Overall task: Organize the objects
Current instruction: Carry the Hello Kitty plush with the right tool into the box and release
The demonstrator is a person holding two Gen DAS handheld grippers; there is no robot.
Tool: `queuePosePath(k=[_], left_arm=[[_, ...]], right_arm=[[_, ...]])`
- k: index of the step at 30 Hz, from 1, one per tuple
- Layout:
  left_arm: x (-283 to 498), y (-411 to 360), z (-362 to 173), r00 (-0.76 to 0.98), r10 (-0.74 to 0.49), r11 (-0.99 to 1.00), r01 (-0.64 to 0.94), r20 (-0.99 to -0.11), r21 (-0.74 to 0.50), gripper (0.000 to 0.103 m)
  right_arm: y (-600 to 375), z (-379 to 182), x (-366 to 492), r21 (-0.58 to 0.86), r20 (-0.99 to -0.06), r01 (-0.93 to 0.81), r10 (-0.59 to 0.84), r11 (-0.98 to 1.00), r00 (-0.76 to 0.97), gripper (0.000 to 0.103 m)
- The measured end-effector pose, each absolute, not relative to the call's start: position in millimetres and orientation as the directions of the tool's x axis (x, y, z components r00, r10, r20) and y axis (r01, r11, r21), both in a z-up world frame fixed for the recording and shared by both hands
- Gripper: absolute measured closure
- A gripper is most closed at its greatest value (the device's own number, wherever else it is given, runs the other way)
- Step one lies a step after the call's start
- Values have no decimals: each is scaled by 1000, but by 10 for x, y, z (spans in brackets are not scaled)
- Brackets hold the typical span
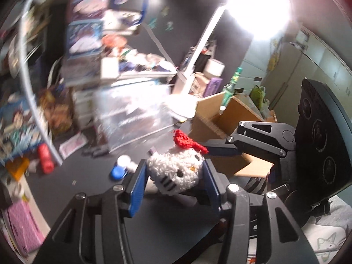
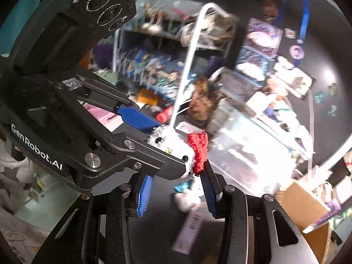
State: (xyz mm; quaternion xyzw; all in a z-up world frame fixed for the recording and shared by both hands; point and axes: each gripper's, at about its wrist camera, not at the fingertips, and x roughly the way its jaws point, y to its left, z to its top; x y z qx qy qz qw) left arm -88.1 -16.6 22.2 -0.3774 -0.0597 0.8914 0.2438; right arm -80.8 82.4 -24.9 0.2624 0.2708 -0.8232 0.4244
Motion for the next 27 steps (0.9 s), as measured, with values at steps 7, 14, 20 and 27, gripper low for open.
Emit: queuePosePath(k=[7, 14, 20, 27], left_arm=[[-1188, 378, 532, -575, 508, -847, -471, -642, -248, 56], [-1622, 958, 494, -516, 508, -827, -514, -690, -225, 56], [-1875, 1283, 318, -443, 524, -808, -529, -728, -259, 56], [-1999, 1534, 156, -397, 486, -814, -531, -779, -237, 47]], right_arm=[[1347, 103, -1012, -209, -633, 785, -531, -583, -563, 66], [1869, 139, -1333, -183, -653, 730, -473, -659, -591, 66], [2192, 18, -1560, -148, -691, 709, -440, -690, -573, 66], [2402, -175, -1702, -124, -747, 698, -396, -706, -534, 59]])
